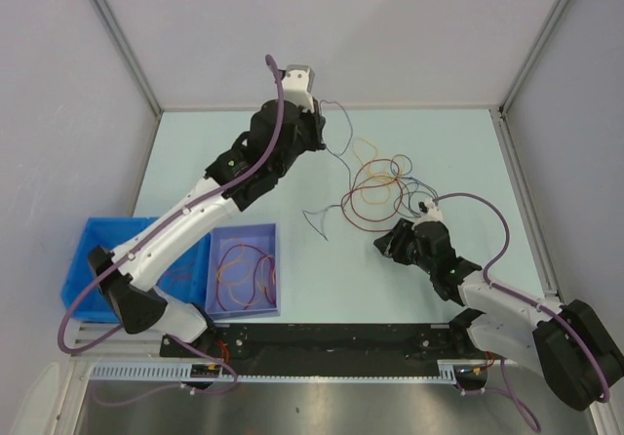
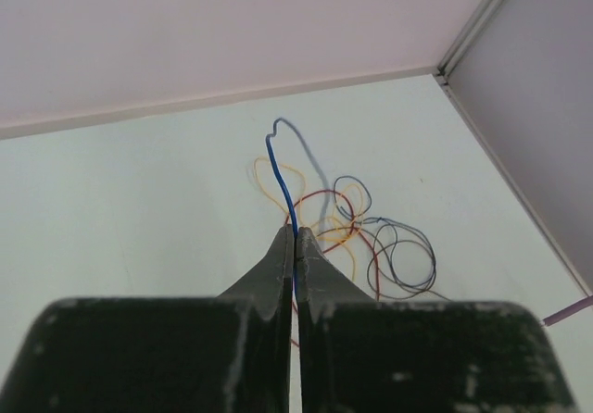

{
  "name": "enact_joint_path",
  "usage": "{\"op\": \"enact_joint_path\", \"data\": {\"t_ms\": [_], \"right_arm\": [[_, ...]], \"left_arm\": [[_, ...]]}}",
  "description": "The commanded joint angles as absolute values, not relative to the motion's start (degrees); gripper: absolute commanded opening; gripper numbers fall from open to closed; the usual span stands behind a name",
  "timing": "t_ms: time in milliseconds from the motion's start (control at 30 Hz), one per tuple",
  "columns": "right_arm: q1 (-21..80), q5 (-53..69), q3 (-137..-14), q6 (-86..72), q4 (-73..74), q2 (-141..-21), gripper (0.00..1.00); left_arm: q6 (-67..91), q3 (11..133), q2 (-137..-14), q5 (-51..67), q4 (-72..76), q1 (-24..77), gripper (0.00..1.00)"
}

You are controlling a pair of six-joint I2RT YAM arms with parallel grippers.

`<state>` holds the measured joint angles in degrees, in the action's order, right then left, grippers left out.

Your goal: Untangle the cables

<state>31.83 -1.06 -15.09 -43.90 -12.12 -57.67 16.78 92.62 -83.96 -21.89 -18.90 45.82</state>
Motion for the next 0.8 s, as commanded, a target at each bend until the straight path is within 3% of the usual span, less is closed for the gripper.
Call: {"op": "enact_joint_path", "data": {"t_ms": [0,67,100,167,367,767], "right_arm": [[31.6,-2.2,-14.9,-43.5,-14.3,-56.5,0.47],[31.6,-2.3,-14.7,-43.7,-14.3,-56.2,0.47],[31.7,-2.3,-14.6,-43.6,-14.4,-56.1,0.47],[31.6,-2.3,-14.4,-43.6,-14.4,-55.7,0.47],[31.6,-2.4,-14.1,-43.7,-14.5,-55.1,0.47],[31.6,-2.1,-14.1,-43.5,-14.8,-55.1,0.47]], "left_arm": [[14.9,86.7,-79.8,-20.1,-14.9,44.6,0.00],[18.4,81.3,-76.7,-12.2,-12.2,41.8,0.00],[20.5,78.9,-75.4,-2.7,-7.7,37.9,0.00],[25.6,74.0,-73.3,1.2,-5.3,33.6,0.01],[21.2,80.1,-70.8,-10.5,-19.0,32.5,0.01],[7.6,87.5,-59.1,-39.8,-28.6,31.9,0.00]]}}
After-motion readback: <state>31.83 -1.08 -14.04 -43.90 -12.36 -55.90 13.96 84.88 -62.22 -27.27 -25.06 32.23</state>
